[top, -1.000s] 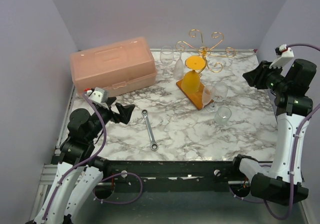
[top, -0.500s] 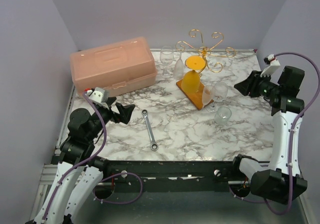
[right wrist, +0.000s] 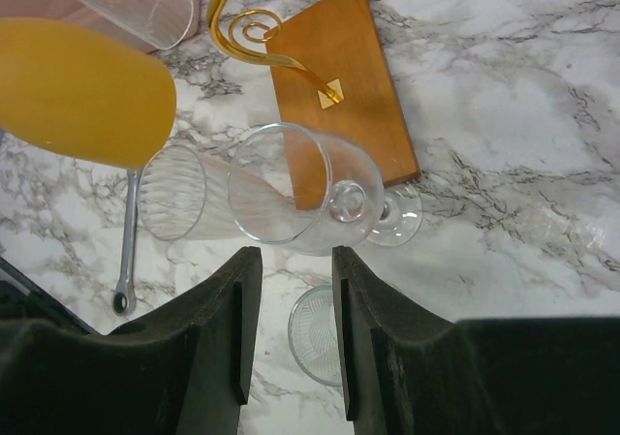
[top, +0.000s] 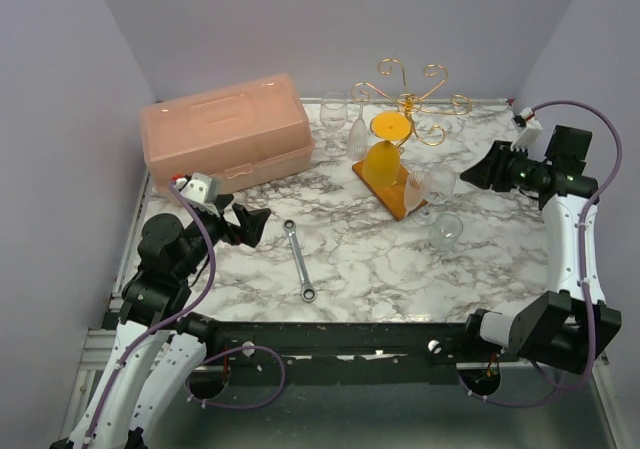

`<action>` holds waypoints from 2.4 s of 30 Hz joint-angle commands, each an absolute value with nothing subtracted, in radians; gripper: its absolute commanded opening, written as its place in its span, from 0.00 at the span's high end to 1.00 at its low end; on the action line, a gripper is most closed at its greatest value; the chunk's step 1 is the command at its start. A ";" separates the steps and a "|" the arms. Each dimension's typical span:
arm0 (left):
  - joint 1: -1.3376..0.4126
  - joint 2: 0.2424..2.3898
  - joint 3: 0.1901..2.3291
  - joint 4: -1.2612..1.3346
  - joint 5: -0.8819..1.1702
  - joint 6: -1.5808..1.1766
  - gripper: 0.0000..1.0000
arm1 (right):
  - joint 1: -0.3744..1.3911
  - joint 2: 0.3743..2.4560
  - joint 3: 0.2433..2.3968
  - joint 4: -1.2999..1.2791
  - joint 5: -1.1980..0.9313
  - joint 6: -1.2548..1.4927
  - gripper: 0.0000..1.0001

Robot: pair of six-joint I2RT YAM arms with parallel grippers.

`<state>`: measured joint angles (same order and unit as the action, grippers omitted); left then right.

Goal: Place the wine glass upside down on the wine glass rack
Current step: Pick up the wine glass at the center of the board.

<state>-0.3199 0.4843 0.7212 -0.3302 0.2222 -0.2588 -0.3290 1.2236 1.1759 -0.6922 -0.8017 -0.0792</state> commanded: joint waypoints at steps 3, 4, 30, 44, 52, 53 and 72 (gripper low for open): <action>-0.311 0.495 0.708 -0.310 0.247 -0.265 0.02 | -0.287 1.269 1.233 -0.638 -0.707 -0.060 0.59; -0.311 0.495 0.708 -0.310 0.247 -0.265 0.02 | -0.277 1.278 1.235 -0.634 -0.692 -0.058 0.59; -0.308 0.491 0.709 -0.309 0.255 -0.265 0.01 | -0.116 1.376 1.279 -0.641 -0.386 -0.124 0.63; -0.302 0.490 0.708 -0.308 0.264 -0.268 0.01 | -0.106 1.392 1.306 -0.683 -0.299 -0.189 0.72; -0.301 0.492 0.707 -0.305 0.268 -0.270 0.01 | -0.102 1.395 1.301 -0.706 -0.282 -0.231 0.73; -0.301 0.491 0.707 -0.306 0.267 -0.270 0.01 | -0.103 1.394 1.301 -0.707 -0.277 -0.235 0.73; -0.297 0.490 0.708 -0.305 0.270 -0.270 0.02 | -0.097 1.357 1.300 -0.702 -0.240 -0.261 0.94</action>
<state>-0.3065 0.4976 0.7212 -0.3294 0.2447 -0.2630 -0.1036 1.3819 1.2800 -0.6971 -0.2699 -0.2573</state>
